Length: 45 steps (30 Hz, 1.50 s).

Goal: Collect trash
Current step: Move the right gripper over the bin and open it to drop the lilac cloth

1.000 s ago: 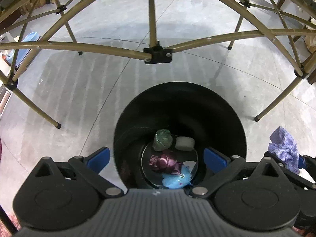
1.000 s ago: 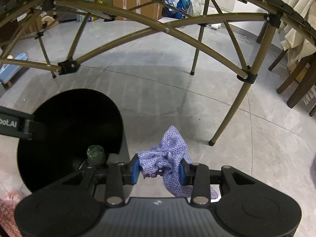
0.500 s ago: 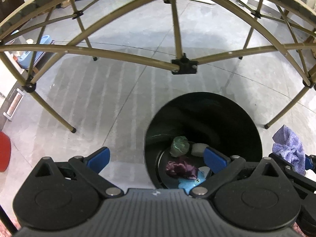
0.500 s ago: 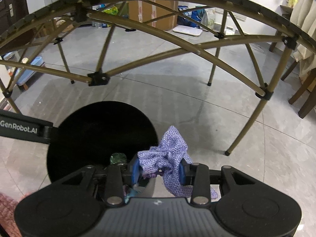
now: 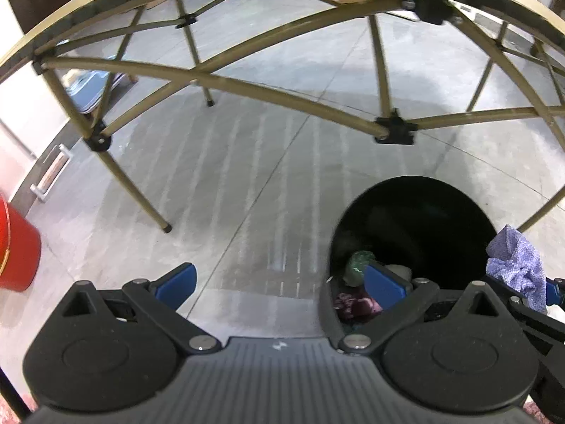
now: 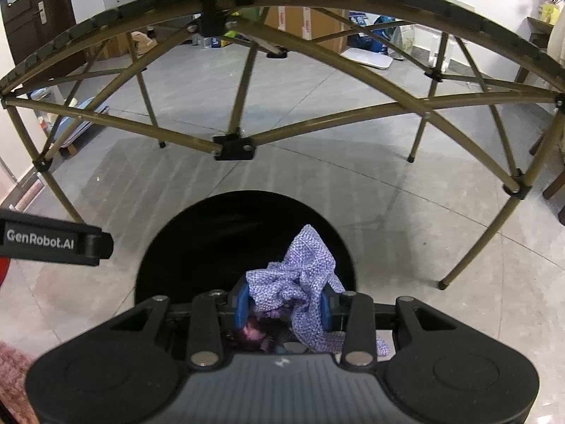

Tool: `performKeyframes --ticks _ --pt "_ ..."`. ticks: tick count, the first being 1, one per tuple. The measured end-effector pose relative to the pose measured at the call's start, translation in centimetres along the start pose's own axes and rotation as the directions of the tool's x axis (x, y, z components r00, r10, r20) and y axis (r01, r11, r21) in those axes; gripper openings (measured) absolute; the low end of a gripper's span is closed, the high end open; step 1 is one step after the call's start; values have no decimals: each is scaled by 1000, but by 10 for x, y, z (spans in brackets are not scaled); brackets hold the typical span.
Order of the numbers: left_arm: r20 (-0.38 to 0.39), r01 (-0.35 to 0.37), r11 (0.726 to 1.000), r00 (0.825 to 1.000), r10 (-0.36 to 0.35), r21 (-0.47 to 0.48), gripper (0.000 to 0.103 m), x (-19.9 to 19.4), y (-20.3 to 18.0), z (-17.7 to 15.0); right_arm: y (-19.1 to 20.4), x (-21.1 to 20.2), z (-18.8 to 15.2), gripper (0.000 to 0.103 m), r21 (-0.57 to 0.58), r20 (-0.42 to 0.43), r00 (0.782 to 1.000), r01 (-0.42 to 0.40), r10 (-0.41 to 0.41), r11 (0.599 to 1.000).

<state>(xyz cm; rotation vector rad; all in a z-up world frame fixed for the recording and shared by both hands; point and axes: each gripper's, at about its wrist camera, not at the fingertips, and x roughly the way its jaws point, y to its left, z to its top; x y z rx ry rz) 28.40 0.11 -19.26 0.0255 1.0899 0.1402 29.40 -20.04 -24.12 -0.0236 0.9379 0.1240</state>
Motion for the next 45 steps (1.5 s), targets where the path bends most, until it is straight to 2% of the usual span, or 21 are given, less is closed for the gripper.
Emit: performKeyframes --ticks 6,20,32,38,39,42,44,45 --pt "-3 -11 999 1000 10 -51 103 2 20 1 17 10 6 37 1 -21 999 -26 26 1000" --pt "-57 -100 988 994 94 -117 103 18 45 -3 44 45 10 37 35 -85 995 -45 48 998" --pt "-97 -149 983 986 139 -106 103 30 44 -6 43 71 1 37 61 -155 987 -23 33 998" --pt "-105 -149 983 985 138 -106 103 31 45 -7 44 73 2 37 58 -156 987 -31 40 998" --pt "-105 -149 983 985 138 -107 103 31 45 -7 43 73 3 39 58 -155 987 -30 39 998" --pt "-107 -150 982 985 139 -111 103 31 45 -7 43 72 3 52 55 -145 989 -15 23 998" --pt "-110 -150 982 984 138 -115 103 32 46 -6 42 72 4 67 57 -146 989 -6 14 998" --pt "-111 -150 982 984 137 -117 103 32 45 -7 42 73 4 83 56 -149 989 0 8 998"
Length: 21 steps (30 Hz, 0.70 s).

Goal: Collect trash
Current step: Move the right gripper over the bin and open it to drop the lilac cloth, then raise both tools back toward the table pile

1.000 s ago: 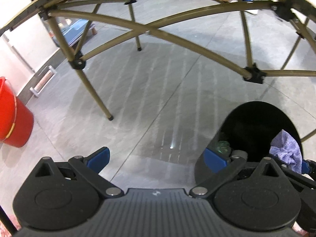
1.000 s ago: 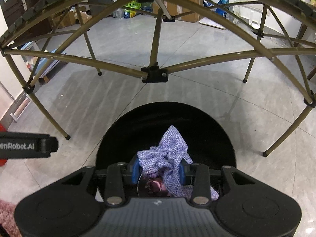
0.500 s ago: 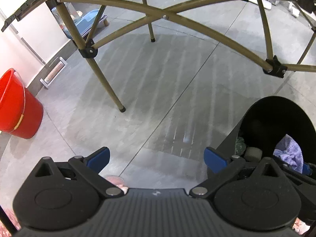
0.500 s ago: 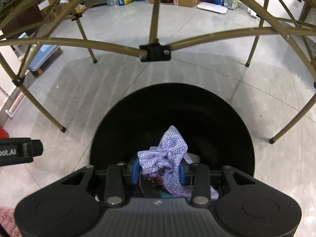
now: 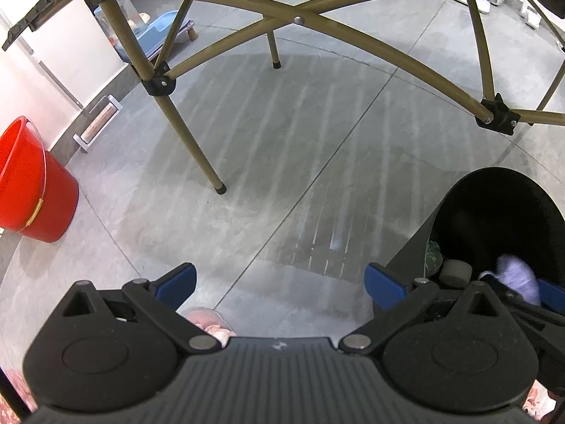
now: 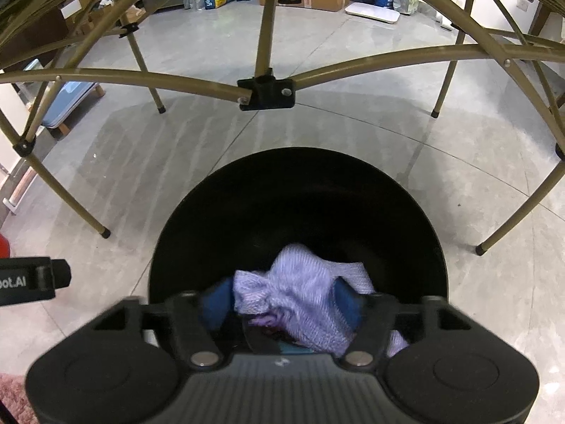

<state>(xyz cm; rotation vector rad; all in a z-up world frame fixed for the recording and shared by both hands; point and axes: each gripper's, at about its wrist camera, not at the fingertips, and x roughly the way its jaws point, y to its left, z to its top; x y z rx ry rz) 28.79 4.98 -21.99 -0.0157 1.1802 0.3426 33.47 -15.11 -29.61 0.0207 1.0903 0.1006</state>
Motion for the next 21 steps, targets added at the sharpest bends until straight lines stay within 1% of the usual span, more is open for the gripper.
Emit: performKeyframes --ticks 1,6,17,19,21 --pt "-1 0 1000 1000 0 -1 103 0 0 0 0 1 0 92 -1 -3 1000 8 -8 1000" --pt "-10 4 1000 1000 -4 -4 103 2 0 -1 -1 1 1 92 8 -6 1000 25 -25 1000" --pt "-11 12 1000 1000 -12 -7 103 2 -1 -1 -1 -2 1 92 12 -4 1000 27 -27 1000" --pt "-7 27 999 1000 -27 -22 103 0 0 0 0 -5 2 92 14 5 1000 26 -26 1000" --pt "15 22 999 1000 -22 -26 103 -4 -1 1 0 -8 3 92 15 19 999 26 -26 1000"
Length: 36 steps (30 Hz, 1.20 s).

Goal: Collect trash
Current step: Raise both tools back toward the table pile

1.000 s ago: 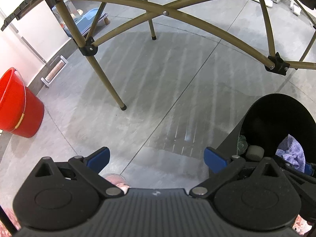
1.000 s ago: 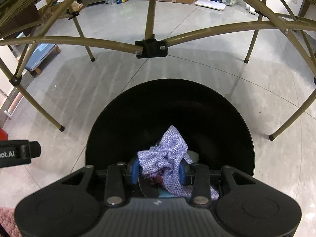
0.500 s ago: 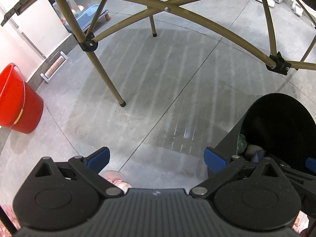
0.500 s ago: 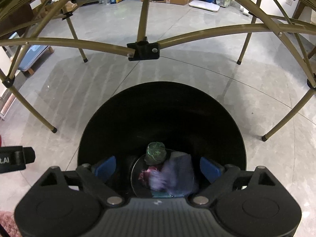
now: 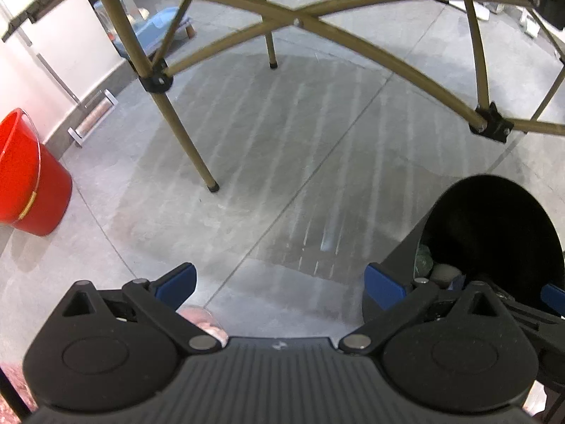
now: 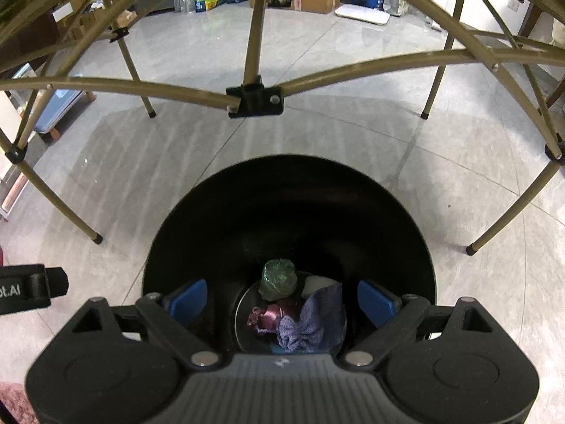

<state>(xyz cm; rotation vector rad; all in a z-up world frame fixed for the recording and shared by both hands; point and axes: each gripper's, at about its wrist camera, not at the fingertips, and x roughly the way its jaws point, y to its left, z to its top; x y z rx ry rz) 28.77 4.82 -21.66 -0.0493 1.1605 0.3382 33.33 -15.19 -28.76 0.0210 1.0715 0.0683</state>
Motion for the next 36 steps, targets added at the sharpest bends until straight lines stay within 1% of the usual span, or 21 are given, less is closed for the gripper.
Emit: performKeyframes --ticks 4,10,13,18,21,25,28,29,31,34,36 --pt "37 10 1000 999 -9 -16 103 -7 1 3 -2 -8 3 92 2 38 999 3 -3 1000" --pt "56 32 999 998 -29 -44 103 -12 4 5 -2 -25 10 93 -8 128 992 12 -11 1000" --pt "93 40 997 995 -35 -59 103 -19 7 6 -2 -36 13 93 -18 187 982 20 -16 1000" --pt "191 65 995 980 -48 -82 103 -39 11 12 -1 -58 17 93 -36 282 959 18 -7 999" --pt "258 69 994 965 -44 -86 103 -53 12 14 -3 -71 18 93 -34 331 944 7 5 999" --pt "354 76 993 934 -39 -91 103 -73 12 16 -6 -90 18 93 -35 398 917 1 13 999" --pt "425 74 994 904 -31 -85 103 -88 9 15 -10 -103 18 93 -33 441 897 -6 20 999" --pt "451 83 993 892 -36 -84 103 -93 9 15 -12 -108 18 93 -31 456 890 -8 22 999" --pt "487 90 993 873 -38 -83 103 -101 6 15 -15 -116 18 93 -27 483 875 -13 24 1000" --pt "527 83 994 850 -30 -77 103 -111 3 19 -18 -131 17 93 -21 532 846 -14 23 1000" --pt "543 94 992 839 -35 -81 103 -118 2 22 -23 -141 17 94 -23 572 820 -10 21 1000"
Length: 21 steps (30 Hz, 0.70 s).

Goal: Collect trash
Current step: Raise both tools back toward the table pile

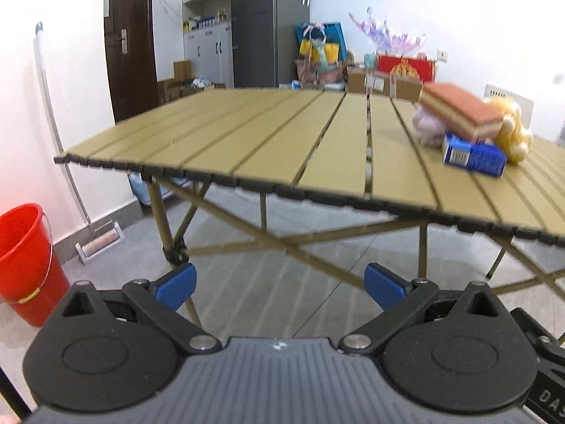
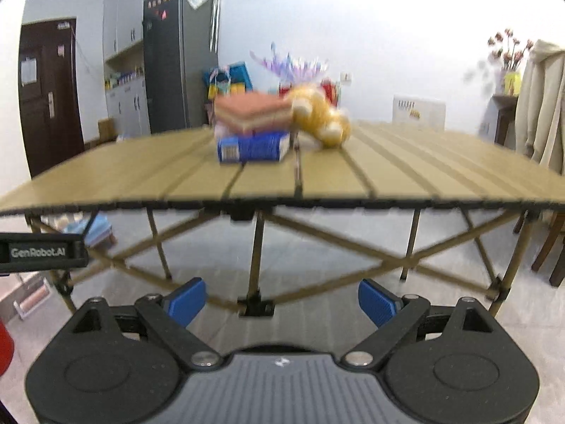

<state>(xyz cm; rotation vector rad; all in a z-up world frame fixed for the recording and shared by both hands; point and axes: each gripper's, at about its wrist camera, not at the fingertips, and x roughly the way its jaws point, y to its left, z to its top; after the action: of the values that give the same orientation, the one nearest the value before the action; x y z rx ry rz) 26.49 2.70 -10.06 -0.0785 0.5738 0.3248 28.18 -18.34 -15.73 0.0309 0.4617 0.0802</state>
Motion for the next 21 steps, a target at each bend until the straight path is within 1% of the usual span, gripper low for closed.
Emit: performKeyframes --ticks 2,5,9,14,17,21 --pt "12 16 1000 1000 -16 -14 103 -5 -1 7 -4 -8 5 99 -14 58 998 12 -12 1000" --pt "26 37 999 999 -36 -30 103 -6 -2 17 -9 -14 12 100 -15 111 993 30 -28 999" --pt "41 63 997 997 -62 -33 103 -7 -8 29 -14 -16 24 103 -23 148 989 22 -18 999" --pt "72 98 995 993 -96 -24 103 -4 -15 43 -13 -9 43 103 -54 195 981 22 -11 998" --pt "90 93 996 992 -92 -12 103 -1 -19 51 -11 -1 54 103 -56 204 979 3 9 998" --pt "110 79 997 991 -76 -22 103 8 -15 63 -4 19 68 103 -60 218 976 1 13 998"
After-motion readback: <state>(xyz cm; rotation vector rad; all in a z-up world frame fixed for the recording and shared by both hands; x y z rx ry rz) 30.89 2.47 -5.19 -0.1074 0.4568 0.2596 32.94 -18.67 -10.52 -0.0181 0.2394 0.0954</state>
